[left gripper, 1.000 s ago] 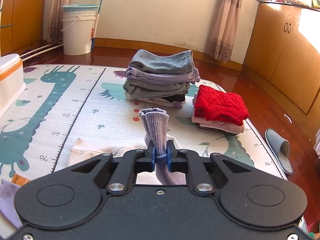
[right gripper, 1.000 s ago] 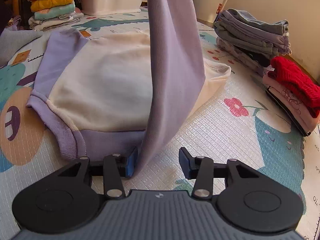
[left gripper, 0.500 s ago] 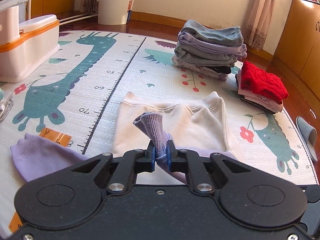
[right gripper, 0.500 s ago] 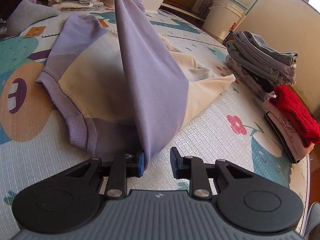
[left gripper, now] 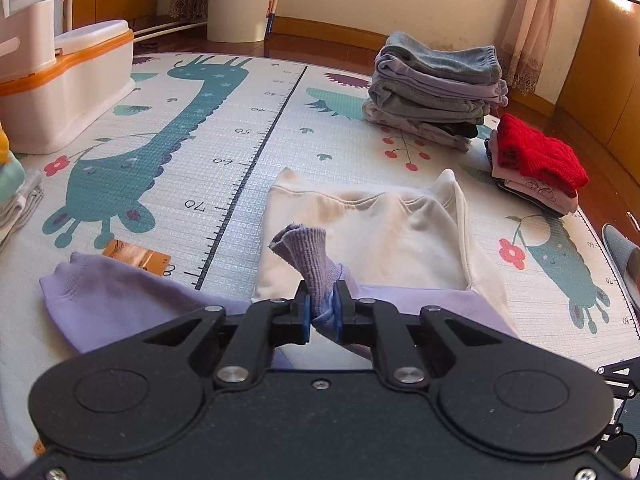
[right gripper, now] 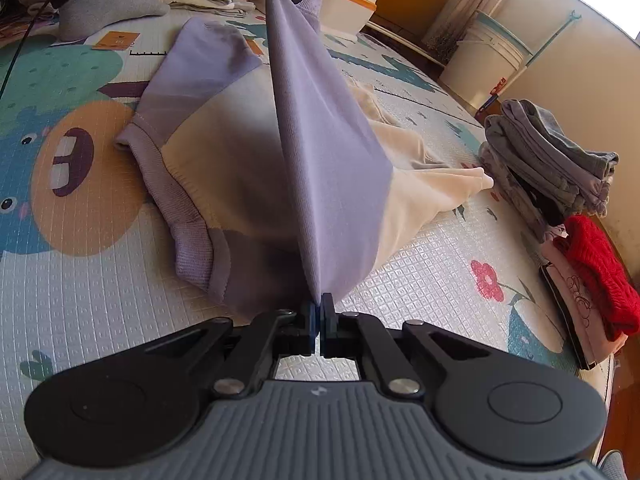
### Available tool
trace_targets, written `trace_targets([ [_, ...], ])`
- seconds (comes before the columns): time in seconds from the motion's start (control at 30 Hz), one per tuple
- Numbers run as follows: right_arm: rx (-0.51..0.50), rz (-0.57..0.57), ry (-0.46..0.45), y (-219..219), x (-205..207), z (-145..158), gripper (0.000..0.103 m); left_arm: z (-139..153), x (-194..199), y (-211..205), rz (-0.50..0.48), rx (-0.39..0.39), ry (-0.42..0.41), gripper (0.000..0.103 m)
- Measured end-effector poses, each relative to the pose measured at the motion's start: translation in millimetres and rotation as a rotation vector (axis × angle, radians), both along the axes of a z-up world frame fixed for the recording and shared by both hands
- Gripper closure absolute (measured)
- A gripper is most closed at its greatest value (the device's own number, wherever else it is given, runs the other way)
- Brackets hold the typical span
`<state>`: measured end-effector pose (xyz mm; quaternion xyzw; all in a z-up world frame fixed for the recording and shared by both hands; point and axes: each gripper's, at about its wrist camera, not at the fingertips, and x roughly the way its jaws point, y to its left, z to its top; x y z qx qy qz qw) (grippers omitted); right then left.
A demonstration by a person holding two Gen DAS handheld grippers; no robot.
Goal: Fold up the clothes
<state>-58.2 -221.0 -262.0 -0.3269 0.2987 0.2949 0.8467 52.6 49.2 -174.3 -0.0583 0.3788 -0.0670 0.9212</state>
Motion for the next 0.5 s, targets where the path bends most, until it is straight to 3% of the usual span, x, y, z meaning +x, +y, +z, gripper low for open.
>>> trace_targets([
  [0.17,-0.028,0.009,-0.011,0.6,-4.0,0.0,0.1,-20.7,1.4,4.2,0.028,-0.01,0.031,0.093],
  [0.27,-0.047,0.004,-0.016,2.6,-5.7,-2.8,0.1,-43.5,5.2,9.1,0.066,0.003,0.146,0.091],
  [0.3,-0.05,0.001,-0.017,3.5,-5.8,-3.6,0.1,-49.2,5.9,11.5,0.093,0.027,0.188,0.078],
  [0.33,-0.054,0.0,-0.018,4.4,-6.0,-4.4,0.1,-48.9,4.8,13.7,0.128,0.063,0.189,0.066],
  [0.4,-0.07,0.011,-0.023,5.8,-7.3,-7.2,0.1,-37.3,8.4,14.3,0.176,0.107,0.13,0.065],
  [0.5,-0.068,0.011,-0.028,4.7,-7.8,-8.0,0.1,-11.5,43.3,-7.8,0.125,0.048,0.077,0.065],
])
